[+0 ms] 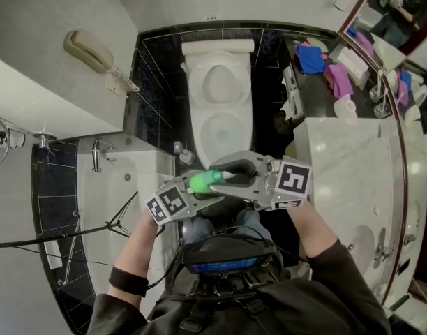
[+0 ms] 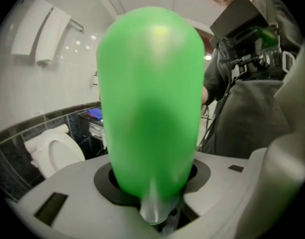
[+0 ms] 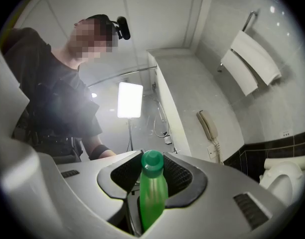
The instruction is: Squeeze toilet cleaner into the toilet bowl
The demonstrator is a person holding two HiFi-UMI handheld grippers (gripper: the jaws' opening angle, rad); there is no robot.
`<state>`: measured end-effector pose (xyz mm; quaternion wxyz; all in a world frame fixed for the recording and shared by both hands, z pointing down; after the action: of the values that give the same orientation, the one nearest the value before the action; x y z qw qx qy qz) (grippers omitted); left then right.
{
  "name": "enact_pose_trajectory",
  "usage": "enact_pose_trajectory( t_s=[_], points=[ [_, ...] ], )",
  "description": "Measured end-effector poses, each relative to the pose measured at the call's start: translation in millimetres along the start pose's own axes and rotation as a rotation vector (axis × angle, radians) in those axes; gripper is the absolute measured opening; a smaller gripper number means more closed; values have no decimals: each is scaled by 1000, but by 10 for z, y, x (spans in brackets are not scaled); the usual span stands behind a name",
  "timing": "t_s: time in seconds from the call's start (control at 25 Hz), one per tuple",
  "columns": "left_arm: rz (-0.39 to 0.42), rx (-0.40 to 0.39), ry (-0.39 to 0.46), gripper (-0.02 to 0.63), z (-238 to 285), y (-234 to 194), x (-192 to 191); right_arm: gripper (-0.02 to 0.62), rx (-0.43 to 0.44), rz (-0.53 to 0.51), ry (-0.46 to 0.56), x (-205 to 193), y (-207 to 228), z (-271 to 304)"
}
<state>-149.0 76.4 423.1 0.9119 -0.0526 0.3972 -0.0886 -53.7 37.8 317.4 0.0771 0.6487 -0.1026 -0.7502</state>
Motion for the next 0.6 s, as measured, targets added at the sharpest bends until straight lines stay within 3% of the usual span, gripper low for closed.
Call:
enact_pose_trajectory(
  t_s=[0.32, 0.52, 0.6],
  points=[
    [-59, 427, -33, 193, 168, -174, -214, 152, -71, 199, -11, -206, 119, 2],
    [-85, 643, -66, 193, 240, -224, -305, 149, -95, 318, -30, -328, 141, 9],
    [-94, 683, -76, 193, 265, -236, -338, 149, -102, 342, -43, -367, 150, 14]
  ],
)
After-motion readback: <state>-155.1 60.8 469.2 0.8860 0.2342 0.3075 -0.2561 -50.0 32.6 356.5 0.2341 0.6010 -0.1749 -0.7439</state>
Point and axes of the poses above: the fingertips, and each gripper's own axes: z forward along the fingers, y to its right, x out of its top, the point moved 7 cm from there along -z, backward along the fingers, and after that the axes turned 13 degrees about -y, right-handed, at the moved point
